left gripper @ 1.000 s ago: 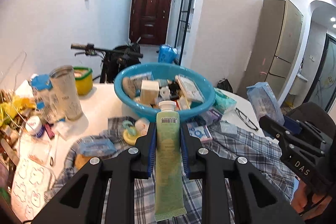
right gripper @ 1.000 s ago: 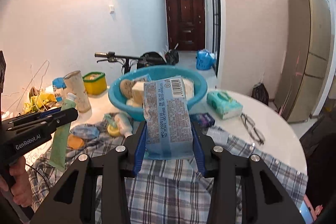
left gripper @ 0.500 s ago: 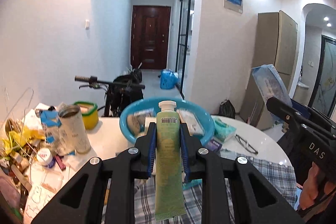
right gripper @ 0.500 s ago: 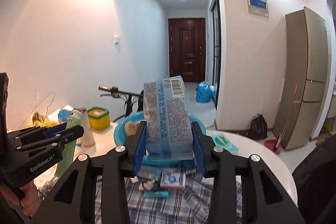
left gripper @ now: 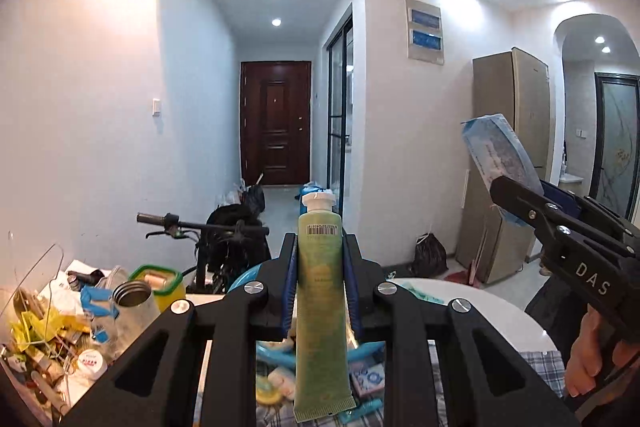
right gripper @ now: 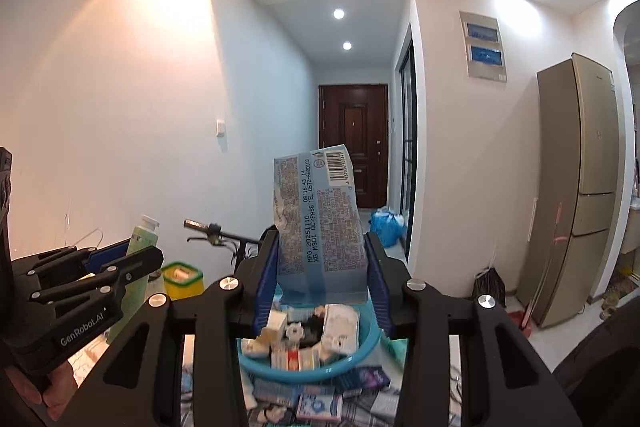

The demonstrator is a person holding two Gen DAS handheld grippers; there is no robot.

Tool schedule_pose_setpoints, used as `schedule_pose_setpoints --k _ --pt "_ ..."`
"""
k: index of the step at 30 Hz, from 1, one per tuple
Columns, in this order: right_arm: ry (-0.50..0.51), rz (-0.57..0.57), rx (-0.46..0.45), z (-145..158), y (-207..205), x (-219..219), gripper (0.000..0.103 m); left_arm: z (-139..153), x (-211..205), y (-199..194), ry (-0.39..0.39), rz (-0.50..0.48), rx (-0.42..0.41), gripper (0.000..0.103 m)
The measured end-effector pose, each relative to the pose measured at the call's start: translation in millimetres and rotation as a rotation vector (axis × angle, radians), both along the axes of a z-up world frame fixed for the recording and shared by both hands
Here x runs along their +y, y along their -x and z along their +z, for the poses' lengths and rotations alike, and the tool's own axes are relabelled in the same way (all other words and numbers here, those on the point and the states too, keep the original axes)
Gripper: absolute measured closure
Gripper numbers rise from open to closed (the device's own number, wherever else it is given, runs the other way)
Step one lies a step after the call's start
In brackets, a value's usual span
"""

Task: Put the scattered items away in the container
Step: 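Carry the green tube toward the basin while the right tool carries the blue packet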

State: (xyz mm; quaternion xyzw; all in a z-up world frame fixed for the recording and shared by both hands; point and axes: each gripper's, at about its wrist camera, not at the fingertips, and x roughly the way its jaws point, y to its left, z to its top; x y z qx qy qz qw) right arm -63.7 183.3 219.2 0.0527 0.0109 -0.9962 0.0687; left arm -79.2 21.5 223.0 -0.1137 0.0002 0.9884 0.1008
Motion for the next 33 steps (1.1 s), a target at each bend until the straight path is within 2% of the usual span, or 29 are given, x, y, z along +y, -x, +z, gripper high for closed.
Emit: schedule_pose_setpoints --k 7,13,23,33 --pt "0.024 0.011 0.027 9.2 27.0 4.4 0.063 9.9 5.9 26.4 -0.023 -0.012 0.014 0.08" --pt "0.06 -0.001 0.066 11.5 44.3 12.0 0.063 12.8 8.2 47.1 -0.011 -0.002 0.035 0.08" --pt "0.08 -0.012 0.011 -2.3 96.2 16.8 0.063 7.9 3.8 86.7 -0.055 0.0 0.037 0.08" --pt "0.063 0.001 -0.031 -20.6 135.7 7.1 0.063 -4.8 0.3 132.2 -0.05 -0.001 0.009 0.08"
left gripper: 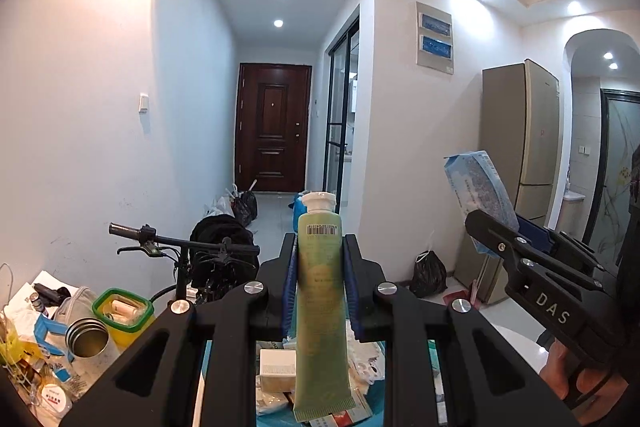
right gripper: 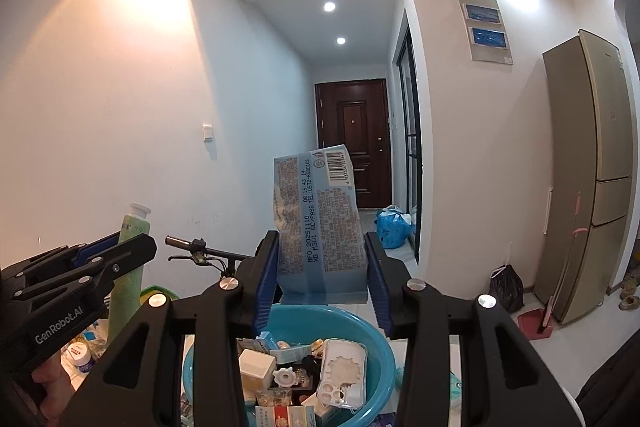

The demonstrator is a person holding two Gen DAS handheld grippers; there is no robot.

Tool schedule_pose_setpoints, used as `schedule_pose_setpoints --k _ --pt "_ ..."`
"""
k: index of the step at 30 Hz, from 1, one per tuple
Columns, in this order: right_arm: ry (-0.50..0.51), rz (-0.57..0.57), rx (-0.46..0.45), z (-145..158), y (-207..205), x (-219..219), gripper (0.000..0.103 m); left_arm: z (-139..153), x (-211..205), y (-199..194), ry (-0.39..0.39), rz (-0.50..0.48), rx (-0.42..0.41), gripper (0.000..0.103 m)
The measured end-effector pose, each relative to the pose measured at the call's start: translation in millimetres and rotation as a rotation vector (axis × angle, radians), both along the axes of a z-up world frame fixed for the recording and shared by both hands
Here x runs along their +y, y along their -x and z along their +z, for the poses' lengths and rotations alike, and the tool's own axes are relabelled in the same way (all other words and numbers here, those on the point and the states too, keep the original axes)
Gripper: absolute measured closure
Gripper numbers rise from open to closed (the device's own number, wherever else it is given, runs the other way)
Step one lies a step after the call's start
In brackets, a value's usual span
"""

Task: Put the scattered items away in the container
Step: 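Carry the green tube toward the basin while the right tool carries the blue packet, then hold the green tube above the basin while the right tool holds the blue packet there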

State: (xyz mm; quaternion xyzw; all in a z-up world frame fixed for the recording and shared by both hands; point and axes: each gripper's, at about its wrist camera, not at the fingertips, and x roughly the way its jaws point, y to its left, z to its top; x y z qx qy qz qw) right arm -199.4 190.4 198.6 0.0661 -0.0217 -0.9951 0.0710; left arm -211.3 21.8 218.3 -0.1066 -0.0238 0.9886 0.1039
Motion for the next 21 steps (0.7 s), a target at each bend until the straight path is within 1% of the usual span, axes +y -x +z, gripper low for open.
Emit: schedule_pose_setpoints --k 4,7,13,21 --pt "0.017 0.0 -0.014 -5.5 14.2 2.4 0.063 -7.1 -0.6 15.5 0.01 0.006 -0.013 0.08" --pt "0.021 -0.006 -0.023 -11.5 20.8 2.8 0.063 -17.8 -1.7 27.3 0.023 0.01 -0.039 0.08" --pt "0.014 -0.001 -0.069 -25.8 38.0 -1.0 0.063 -36.9 -9.6 45.9 0.002 0.017 -0.091 0.08" --pt "0.005 0.022 -0.117 -36.7 56.3 -3.2 0.063 -47.2 -19.6 63.0 -0.015 0.03 -0.13 0.08"
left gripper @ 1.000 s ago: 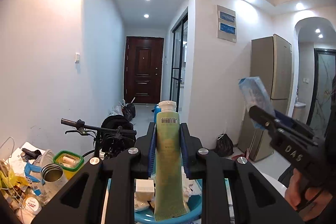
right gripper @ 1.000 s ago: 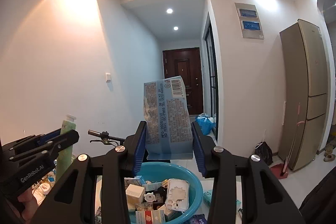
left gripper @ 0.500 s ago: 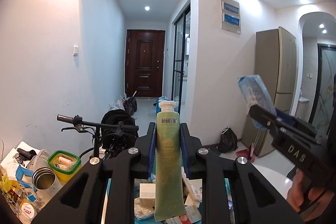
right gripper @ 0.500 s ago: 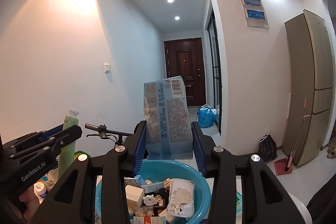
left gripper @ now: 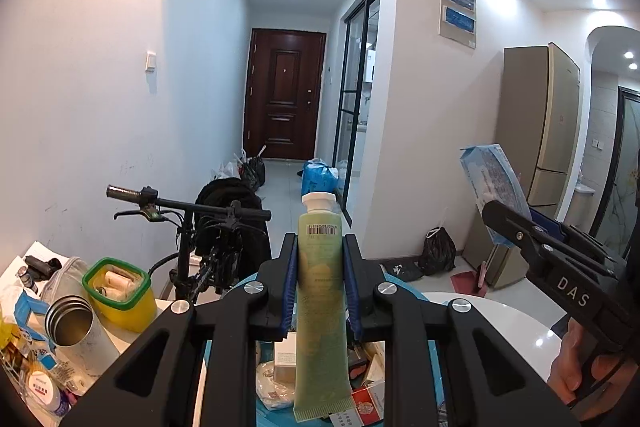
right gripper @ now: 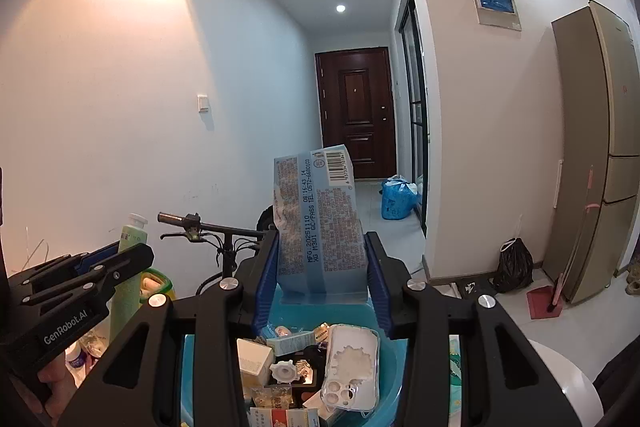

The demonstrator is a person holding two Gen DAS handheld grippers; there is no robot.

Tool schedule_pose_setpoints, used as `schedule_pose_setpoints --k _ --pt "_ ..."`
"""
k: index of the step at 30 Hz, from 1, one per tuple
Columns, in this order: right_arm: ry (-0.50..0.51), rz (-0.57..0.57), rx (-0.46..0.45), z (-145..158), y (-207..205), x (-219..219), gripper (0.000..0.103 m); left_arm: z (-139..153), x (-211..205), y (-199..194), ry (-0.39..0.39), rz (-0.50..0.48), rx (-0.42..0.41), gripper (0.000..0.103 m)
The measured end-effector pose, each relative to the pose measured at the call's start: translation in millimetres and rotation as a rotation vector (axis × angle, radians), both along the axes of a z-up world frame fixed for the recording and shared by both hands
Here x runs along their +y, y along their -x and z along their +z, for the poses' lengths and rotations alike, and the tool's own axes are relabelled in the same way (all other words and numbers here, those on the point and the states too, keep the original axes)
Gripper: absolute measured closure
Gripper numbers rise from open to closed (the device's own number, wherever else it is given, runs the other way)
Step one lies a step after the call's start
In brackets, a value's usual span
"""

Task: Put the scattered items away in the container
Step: 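Hold the green tube above the basin while the right tool holds the blue packet there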

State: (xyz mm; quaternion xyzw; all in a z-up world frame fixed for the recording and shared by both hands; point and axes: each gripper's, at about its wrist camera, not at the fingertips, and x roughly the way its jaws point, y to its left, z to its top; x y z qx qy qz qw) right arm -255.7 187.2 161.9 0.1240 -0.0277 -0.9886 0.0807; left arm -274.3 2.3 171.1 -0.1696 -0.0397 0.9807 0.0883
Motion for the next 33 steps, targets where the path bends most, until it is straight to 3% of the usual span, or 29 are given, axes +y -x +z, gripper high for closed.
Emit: schedule_pose_setpoints --k 16,28,33 --pt "0.031 0.007 -0.142 -29.5 40.0 12.5 0.063 -42.2 2.5 54.1 -0.006 -0.005 -0.166 0.08" --pt "0.022 0.064 -0.265 -60.5 67.1 -2.3 0.063 -74.6 -4.0 86.7 -0.012 0.019 -0.277 0.08" --pt "-0.007 0.078 -0.323 -76.9 80.9 -14.2 0.063 -87.9 -0.6 99.5 0.022 0.035 -0.309 0.08"
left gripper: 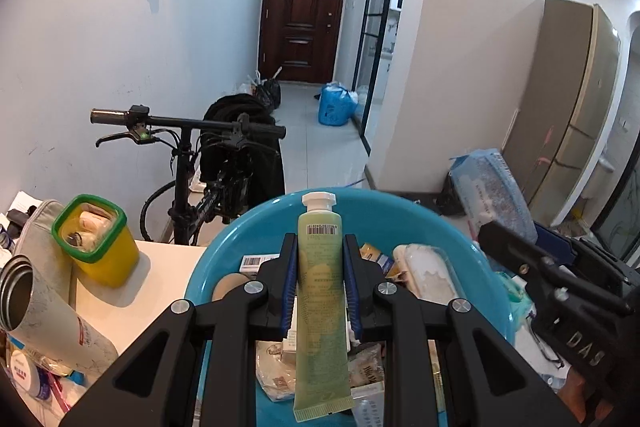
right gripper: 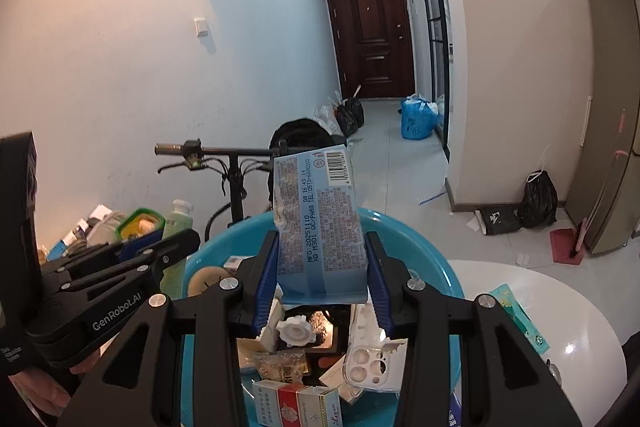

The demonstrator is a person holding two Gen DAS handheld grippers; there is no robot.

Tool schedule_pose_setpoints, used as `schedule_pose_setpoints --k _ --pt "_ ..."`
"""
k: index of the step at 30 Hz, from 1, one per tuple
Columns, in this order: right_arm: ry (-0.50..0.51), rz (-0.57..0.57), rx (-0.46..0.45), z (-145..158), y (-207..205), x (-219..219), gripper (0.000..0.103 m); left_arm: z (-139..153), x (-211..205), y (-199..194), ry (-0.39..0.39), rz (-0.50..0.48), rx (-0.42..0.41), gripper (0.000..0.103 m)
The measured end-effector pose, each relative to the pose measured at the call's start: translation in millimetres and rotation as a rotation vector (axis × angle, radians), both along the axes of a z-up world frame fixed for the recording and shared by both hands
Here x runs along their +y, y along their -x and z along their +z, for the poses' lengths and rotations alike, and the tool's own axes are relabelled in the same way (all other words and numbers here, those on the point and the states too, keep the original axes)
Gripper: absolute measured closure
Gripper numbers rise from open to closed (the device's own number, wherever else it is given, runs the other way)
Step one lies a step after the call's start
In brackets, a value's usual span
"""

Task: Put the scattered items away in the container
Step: 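Hold the green tube above the basin while the right tool holds the blue packet there, then lower the green tube into the basin while the right tool lowers the blue packet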

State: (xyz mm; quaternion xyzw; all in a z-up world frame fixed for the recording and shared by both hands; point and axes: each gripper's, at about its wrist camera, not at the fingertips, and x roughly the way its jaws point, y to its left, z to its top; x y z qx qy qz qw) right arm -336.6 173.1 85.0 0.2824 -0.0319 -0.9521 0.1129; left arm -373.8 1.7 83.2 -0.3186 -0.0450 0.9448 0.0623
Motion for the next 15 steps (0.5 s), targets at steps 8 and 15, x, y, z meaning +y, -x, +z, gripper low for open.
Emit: schedule_pose_setpoints --k 8,15 --pt "-0.029 0.004 -0.081 -25.5 18.7 -8.5 0.063 -19.6 -11.5 19.9 -0.015 0.017 -0.073 0.08" --pt "-0.005 0.014 -0.167 -46.9 35.5 -7.5 0.063 -32.7 -19.7 31.2 -0.011 0.041 -0.117 0.08"
